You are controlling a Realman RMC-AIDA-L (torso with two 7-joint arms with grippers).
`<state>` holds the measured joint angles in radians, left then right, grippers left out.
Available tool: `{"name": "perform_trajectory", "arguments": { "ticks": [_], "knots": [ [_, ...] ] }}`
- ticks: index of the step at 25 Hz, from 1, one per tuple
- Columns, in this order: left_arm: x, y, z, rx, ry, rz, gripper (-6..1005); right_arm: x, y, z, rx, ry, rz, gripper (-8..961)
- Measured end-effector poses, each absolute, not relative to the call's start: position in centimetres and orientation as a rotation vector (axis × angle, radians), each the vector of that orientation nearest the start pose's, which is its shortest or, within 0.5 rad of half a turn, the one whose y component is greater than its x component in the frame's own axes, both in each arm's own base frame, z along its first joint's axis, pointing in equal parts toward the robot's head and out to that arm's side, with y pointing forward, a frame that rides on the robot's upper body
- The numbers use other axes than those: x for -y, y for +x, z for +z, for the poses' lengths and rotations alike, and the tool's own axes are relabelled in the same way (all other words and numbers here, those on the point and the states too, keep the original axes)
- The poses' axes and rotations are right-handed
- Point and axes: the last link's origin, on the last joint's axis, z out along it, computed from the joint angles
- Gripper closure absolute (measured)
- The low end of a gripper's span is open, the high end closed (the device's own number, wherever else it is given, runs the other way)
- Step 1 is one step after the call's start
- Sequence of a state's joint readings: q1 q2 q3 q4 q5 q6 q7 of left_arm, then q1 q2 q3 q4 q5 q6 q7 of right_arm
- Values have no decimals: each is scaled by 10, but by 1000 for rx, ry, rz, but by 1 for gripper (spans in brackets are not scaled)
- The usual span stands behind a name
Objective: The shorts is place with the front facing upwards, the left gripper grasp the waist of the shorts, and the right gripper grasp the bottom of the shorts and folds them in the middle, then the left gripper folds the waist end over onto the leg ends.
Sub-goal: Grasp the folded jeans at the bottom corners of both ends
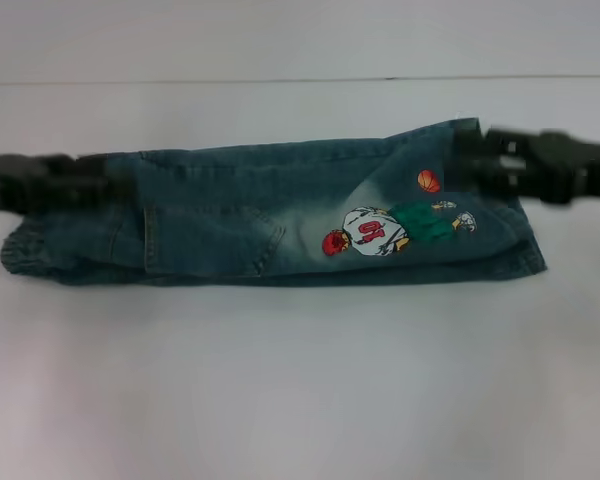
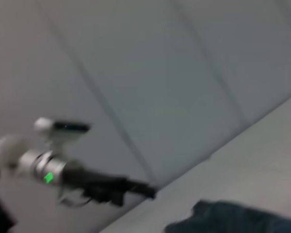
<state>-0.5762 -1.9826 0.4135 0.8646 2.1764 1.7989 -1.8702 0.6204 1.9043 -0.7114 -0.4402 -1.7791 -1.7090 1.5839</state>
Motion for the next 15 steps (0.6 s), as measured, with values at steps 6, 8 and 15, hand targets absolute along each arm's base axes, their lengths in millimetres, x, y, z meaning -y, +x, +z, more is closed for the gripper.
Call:
{"name": "perform_trajectory", "arguments": {
  "ticks": [6, 8, 15],
  "knots": [
    [-334, -268, 85, 1080, -2718, -505, 102, -322, 250, 39, -887, -2971, 813, 51],
    [-335, -275, 85, 1117, -2717, -383, 105, -319, 253, 34, -907, -3000, 756, 51],
    [-348, -305, 103, 1188, -2516, -19, 114, -318, 256, 23, -926, -2985, 718, 53]
  ]
}}
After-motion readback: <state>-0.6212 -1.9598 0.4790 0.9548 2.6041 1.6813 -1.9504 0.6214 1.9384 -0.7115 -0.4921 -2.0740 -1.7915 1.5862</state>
